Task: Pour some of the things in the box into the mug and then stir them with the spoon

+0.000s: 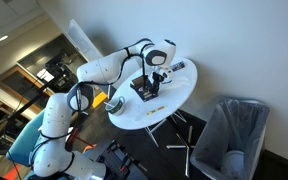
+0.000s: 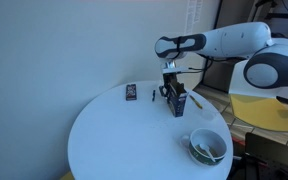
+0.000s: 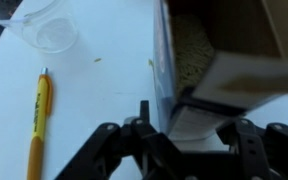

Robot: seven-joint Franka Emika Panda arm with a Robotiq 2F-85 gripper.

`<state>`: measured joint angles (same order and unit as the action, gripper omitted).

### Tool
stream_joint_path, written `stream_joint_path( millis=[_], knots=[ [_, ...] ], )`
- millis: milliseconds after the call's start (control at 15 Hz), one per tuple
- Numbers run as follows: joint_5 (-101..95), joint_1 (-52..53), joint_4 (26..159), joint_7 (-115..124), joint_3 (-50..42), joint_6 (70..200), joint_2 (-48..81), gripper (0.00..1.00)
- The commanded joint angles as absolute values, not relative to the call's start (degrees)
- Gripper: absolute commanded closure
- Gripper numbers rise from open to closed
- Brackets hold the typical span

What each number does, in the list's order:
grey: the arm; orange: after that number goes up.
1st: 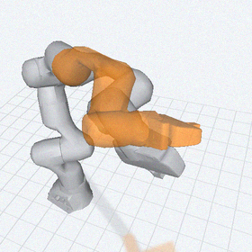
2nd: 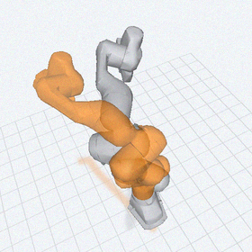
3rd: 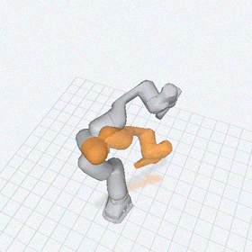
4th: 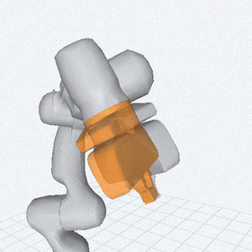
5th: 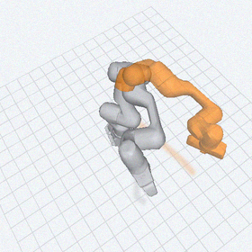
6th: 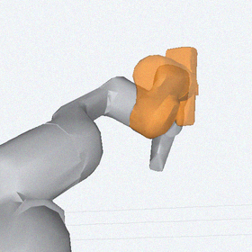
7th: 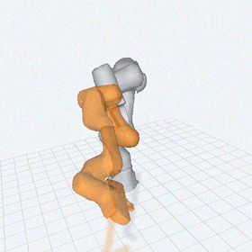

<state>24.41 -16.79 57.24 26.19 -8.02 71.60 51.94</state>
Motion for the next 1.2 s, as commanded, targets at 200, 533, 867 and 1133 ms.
stream_joint_path(
  millis=[200, 533, 867, 1133],
  knots=[
    [22.78, -16.89, 51.85, 25.67, -7.75, 67.82, 53.66, 0.81],
    [21.56, -15.28, 54.21, 25.34, -8.06, 67.1, 49.92, 0.89],
    [19.47, -13.17, 55.25, 24.44, -8.06, 65.41, 45.34, 0.89],
    [16.54, -10.18, 58.37, 24.0, -8.6, 66.07, 38.44, 0.89]
  ],
)
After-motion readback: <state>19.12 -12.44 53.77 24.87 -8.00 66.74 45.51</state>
